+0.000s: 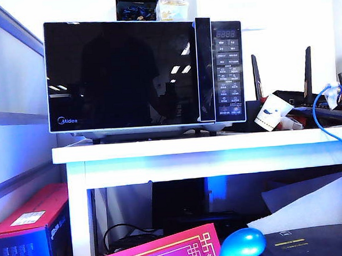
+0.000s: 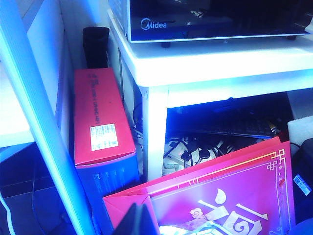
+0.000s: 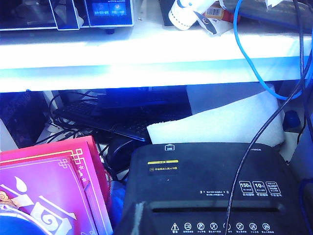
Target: Open the microwave door, place the box of snacks from the top of the microwave inside, then close the microwave door.
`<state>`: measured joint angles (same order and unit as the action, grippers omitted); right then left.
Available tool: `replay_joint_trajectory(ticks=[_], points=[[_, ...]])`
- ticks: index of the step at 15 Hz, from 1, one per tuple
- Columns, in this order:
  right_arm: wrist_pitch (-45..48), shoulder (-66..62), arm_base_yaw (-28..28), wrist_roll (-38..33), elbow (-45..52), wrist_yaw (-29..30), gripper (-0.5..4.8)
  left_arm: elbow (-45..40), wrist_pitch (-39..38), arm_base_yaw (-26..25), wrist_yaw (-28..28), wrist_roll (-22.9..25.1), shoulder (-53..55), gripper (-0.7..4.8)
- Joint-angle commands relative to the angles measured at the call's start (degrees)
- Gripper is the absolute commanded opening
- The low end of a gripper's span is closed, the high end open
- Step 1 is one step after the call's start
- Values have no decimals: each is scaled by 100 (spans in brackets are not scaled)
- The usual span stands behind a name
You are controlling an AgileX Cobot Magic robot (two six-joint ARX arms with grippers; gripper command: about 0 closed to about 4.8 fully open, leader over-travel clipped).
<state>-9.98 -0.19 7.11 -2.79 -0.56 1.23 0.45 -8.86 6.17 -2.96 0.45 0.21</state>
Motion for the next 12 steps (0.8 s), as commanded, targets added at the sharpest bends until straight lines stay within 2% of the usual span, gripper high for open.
replay_joint_trajectory(ticks=[1, 4, 6, 8, 10, 12], points=[[31, 2, 2, -24, 46, -13, -1, -11, -81, 2, 2, 17, -17, -5], [144, 4, 4, -33, 46, -9, -1, -9, -2, 2, 37, -33, -17, -5], [807, 4, 11, -378, -28, 44, -1, 160, 514, 2, 20, -664, -17, -5], [992, 2, 13, -1049, -372, 63, -2, 743, 551, 2, 299, -905, -15, -5], [981, -7, 13, -1115, -887, 85, -2, 1541, 466, 2, 752, -903, 146, -5], [964, -181, 11, -1115, -1635, 92, -2, 2492, 466, 2, 876, -826, 872, -5]])
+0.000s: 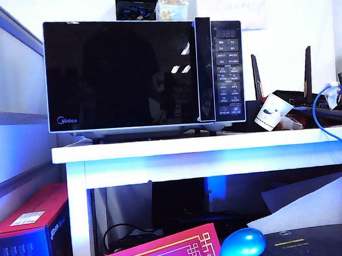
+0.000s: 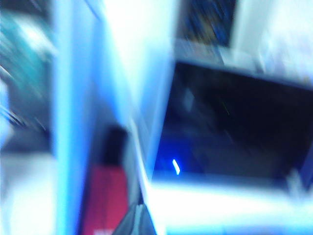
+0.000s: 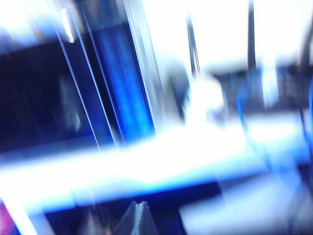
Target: Open the microwave door, place the box of snacks from the top of the microwave inside, then close the microwave door.
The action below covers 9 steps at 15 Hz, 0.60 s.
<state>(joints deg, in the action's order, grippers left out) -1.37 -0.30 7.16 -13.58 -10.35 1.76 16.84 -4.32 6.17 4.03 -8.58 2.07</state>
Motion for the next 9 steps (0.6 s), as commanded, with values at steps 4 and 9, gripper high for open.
replay_joint_trajectory(ticks=[4, 9], points=[[-380, -1292, 4, -13, -2409, 149, -2, 3126, -544, 2, 164, 387, 2780, -5], [-391, -3314, 2, 13, -4240, 815, -1, 5873, -1696, 2, -1346, 531, 4828, -5]])
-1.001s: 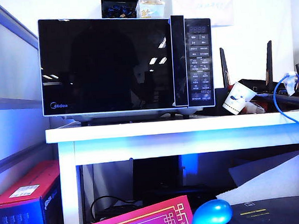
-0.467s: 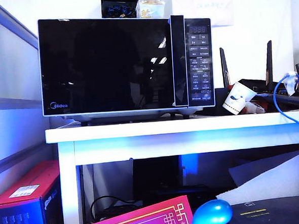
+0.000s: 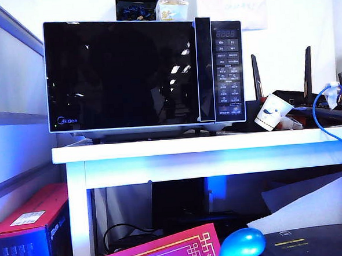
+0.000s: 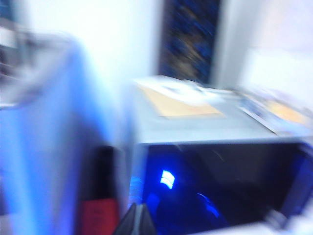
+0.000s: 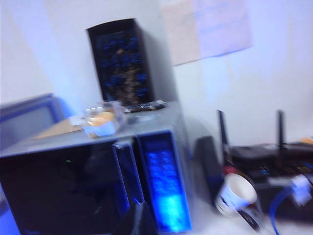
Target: Open the microwave door, place the box of snacks from the top of the microwave inside, then close the microwave door.
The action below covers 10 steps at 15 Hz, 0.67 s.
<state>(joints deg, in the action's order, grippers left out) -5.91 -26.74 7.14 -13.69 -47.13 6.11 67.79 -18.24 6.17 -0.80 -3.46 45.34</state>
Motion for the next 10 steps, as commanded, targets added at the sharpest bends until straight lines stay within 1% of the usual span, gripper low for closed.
replay_joint_trajectory(ticks=[1, 3, 5, 7, 9, 10], points=[[59, -1034, 4, 22, -850, 684, -1, 1154, -468, 2, -1145, 20, 756, -5], [72, -1652, 4, 22, -1368, 1239, -1, 1711, -699, 2, -1552, -9, 1137, -5], [166, -2201, 4, 20, -1794, 1637, -1, 2087, -675, 2, -1746, -92, 1491, -5], [188, -2656, -2, 24, -2096, 1716, -1, 2258, -673, 17, -1755, -160, 1757, -5], [498, -3071, -7, 50, -2234, 1982, -1, 2264, -433, 26, -2149, -623, 1934, -5], [555, -3311, -11, 50, -2332, 2127, -1, 2267, -352, 26, -2291, -643, 2004, -5]])
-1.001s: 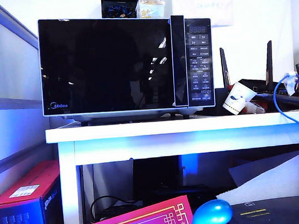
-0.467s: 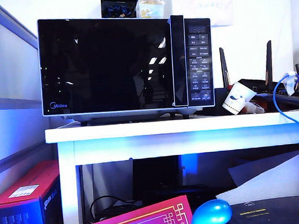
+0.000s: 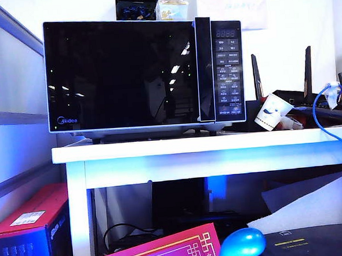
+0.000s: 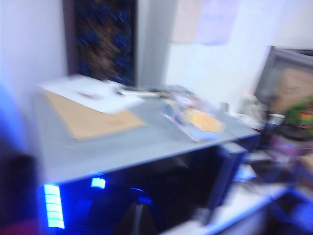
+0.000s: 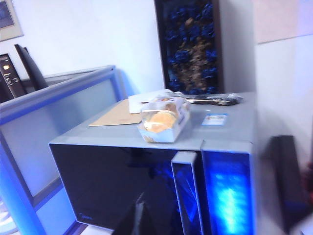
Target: Open the microwave door, place the box of snacks from the top of the microwave inside, then close the microwave door.
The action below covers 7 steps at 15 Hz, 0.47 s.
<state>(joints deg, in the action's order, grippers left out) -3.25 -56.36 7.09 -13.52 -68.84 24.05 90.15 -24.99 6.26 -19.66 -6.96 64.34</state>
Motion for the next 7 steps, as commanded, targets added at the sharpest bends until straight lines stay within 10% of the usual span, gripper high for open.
replay_joint_trajectory(ticks=[1, 7], points=[[264, -590, -9, 33, -295, 426, -1, 31, 391, 20, -448, -249, 149, -5], [481, -1698, 7, 791, -695, 391, -1, 33, 1222, 39, -627, -280, 186, -5]])
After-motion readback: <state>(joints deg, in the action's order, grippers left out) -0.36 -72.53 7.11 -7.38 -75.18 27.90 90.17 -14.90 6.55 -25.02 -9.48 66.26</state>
